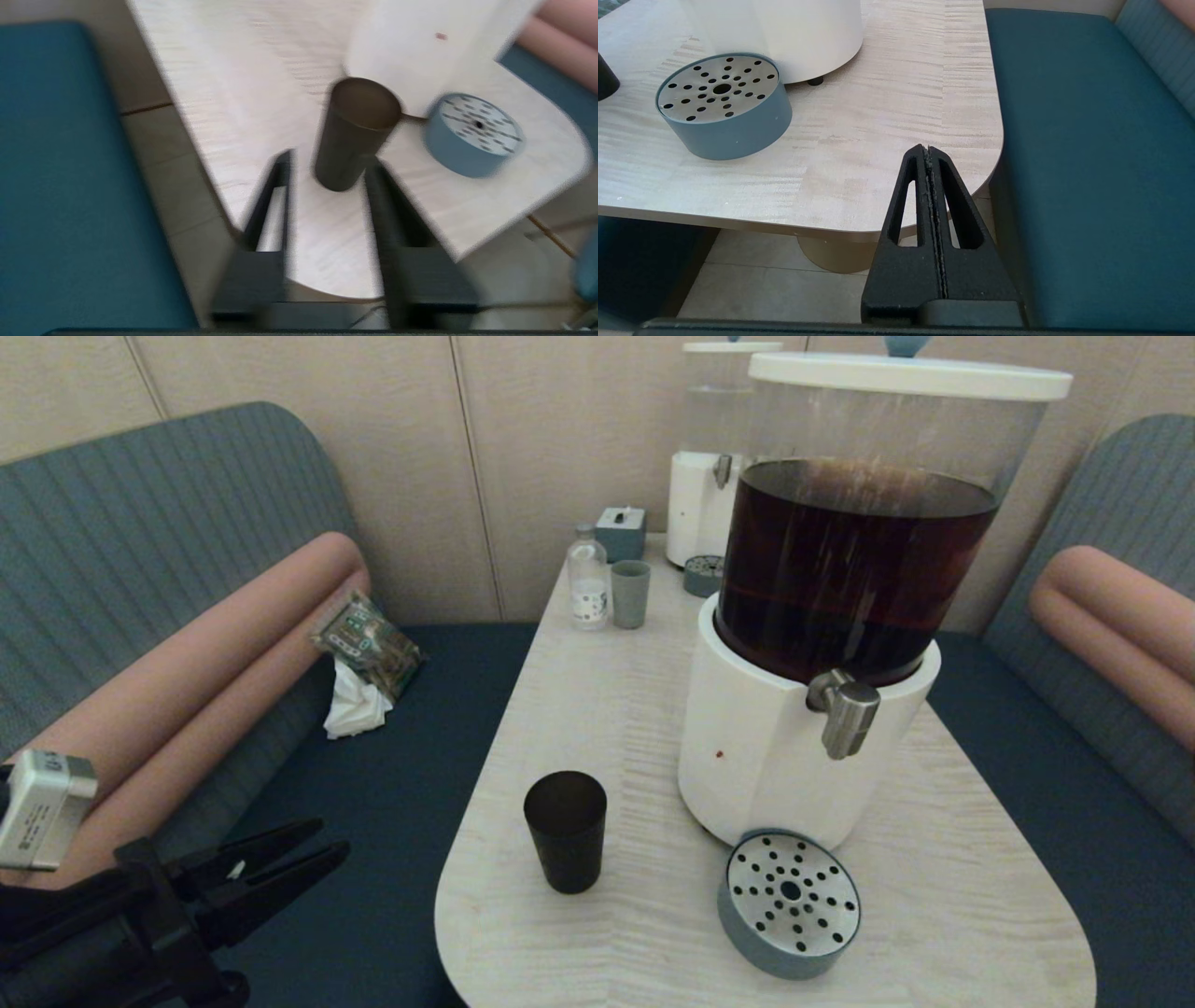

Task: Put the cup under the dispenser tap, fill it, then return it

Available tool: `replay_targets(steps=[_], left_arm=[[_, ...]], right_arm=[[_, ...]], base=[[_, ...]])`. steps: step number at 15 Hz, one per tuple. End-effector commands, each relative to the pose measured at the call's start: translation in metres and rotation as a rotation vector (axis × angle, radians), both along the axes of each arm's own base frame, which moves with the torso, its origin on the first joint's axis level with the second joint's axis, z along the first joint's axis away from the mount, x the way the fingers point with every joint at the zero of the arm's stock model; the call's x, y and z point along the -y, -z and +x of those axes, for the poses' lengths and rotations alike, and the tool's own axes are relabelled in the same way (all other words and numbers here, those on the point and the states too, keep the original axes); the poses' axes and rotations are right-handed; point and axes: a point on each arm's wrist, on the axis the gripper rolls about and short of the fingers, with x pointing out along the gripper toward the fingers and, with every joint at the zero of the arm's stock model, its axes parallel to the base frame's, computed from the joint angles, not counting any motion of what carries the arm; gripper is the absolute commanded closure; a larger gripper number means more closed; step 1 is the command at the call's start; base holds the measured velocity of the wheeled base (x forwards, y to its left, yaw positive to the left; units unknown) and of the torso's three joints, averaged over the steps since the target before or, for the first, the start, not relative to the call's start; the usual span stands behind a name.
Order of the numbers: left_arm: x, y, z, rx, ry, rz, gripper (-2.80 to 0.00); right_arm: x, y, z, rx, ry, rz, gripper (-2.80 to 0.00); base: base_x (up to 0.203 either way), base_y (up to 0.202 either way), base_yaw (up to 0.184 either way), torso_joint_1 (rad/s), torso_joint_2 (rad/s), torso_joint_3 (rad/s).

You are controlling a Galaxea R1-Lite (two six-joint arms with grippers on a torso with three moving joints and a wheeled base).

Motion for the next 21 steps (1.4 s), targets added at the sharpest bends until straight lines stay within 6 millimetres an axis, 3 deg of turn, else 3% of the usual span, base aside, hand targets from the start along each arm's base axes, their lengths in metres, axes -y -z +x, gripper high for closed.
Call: replay_targets(steps=[1,5,8,12,17,19,21], left_arm=[[0.000,-0.002,0.009,-0.001,0.024,-0.001,-2.80],[0.001,-0.029,0.035,0.109,0.112,0.004,-2.80],[0.003,-0.026,0.036,0.114,0.240,0.004,-2.80],[0.005,-0.008,0.045,0.044,0.371,-0.012,-2.80],[0.002,0.038,0.087,0.002,0.369,-0.014,-2.80],[0.001,0.052,0.089,-0.010,0.368,-0.016,-2.80],[0.001,0.051,0.089,0.014,0.369,-0.006,-2.80]], right_arm=[[0.000,0.000,0.000,-0.001,0.000,0.000,0.00],[0.000,0.000,0.000,-0.001,-0.001,0.000,0.00],[0.000,0.000,0.000,-0.001,0.000,0.000,0.00],[0.000,0.000,0.000,0.000,0.000,0.000,0.00],[0.000,0.000,0.000,0.001,-0.001,0.000,0.00],[0.000,0.000,0.000,-0.001,0.000,0.000,0.00],[0.000,0.000,0.000,-0.001,-0.001,0.000,0.00]], base=[[0.000,0.000,0.000,0.000,0.00,0.000],[0.000,0.000,0.000,0.000,0.00,0.000],[0.000,0.000,0.000,0.000,0.00,0.000],[0.000,0.000,0.000,0.000,0.00,0.000],[0.000,0.000,0.000,0.000,0.00,0.000],[0.000,0.000,0.000,0.000,0.00,0.000],[0.000,0.000,0.000,0.000,0.00,0.000]])
